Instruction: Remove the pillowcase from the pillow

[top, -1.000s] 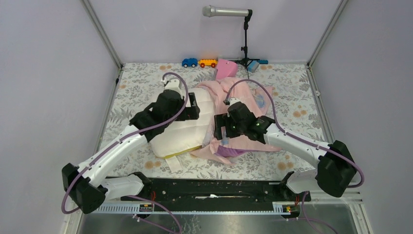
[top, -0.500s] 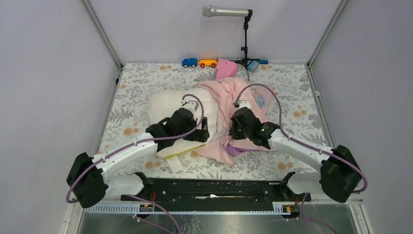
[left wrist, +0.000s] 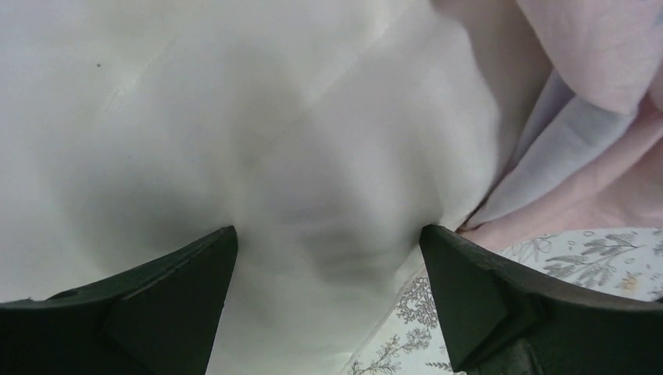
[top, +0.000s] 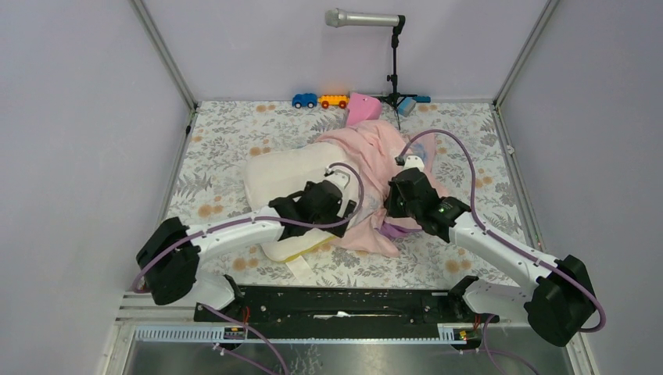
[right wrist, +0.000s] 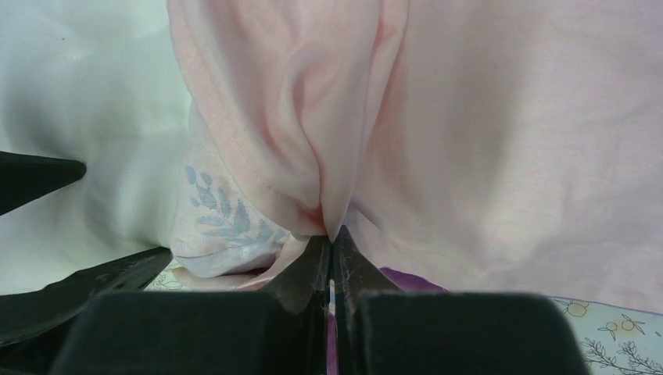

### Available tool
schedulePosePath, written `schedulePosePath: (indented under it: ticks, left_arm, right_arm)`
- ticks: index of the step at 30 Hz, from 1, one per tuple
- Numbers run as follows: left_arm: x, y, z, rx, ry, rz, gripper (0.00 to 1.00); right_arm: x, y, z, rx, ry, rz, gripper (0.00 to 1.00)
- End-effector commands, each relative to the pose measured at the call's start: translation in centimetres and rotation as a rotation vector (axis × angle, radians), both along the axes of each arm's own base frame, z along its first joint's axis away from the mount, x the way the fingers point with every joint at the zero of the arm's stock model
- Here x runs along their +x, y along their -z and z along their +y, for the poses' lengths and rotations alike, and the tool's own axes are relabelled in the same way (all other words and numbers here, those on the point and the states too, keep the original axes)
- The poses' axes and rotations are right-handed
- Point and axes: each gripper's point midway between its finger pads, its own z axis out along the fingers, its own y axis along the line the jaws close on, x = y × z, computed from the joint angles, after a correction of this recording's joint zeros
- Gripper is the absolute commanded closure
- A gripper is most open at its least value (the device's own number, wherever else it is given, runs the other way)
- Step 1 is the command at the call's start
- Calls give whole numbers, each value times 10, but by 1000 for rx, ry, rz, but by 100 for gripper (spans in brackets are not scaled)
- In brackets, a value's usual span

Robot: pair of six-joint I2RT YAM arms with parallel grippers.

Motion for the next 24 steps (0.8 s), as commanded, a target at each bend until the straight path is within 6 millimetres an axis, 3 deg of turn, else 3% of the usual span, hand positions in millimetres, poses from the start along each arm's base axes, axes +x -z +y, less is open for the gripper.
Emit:
schedulePosePath:
  ticks: [1,3,8,10,12,14,18,22,23,24]
  left_arm:
    - [18,-8,-12,21,-17,-63,1]
    - [22,-2,-12,45,-44,-55,4]
    - [31,-3,-7,45,-101,-74,42]
    - [31,-10,-8,1,-100,-81,61]
    - [32,-19,-10,-44,-94,-92,79]
    - [31,-27,-15,-85,-71,-103,94]
    - [26,-39,-22,-140,-39,-107,96]
    - [24,-45,-19,-156,-42,-111,96]
    - [23,-47,-18,-162,-46,-112,96]
    - [24,-49,-16,-167,-59,-117,97]
  right_arm:
    - [3,-2,-2,1,9,-13,100]
    - [2,-1,-4,-3,13,-14,100]
    - [-1,4,-5,-4,8,-2,99]
    - [-6,3,6,27,-59,11,84]
    - [-13,2,21,65,-148,33,58]
    - [-18,2,34,98,-215,62,38]
    - [-20,-5,54,181,-276,66,17]
    - [-14,-4,61,197,-279,70,17]
    - [-12,-1,61,185,-269,78,20]
    - [-10,2,58,167,-253,84,29]
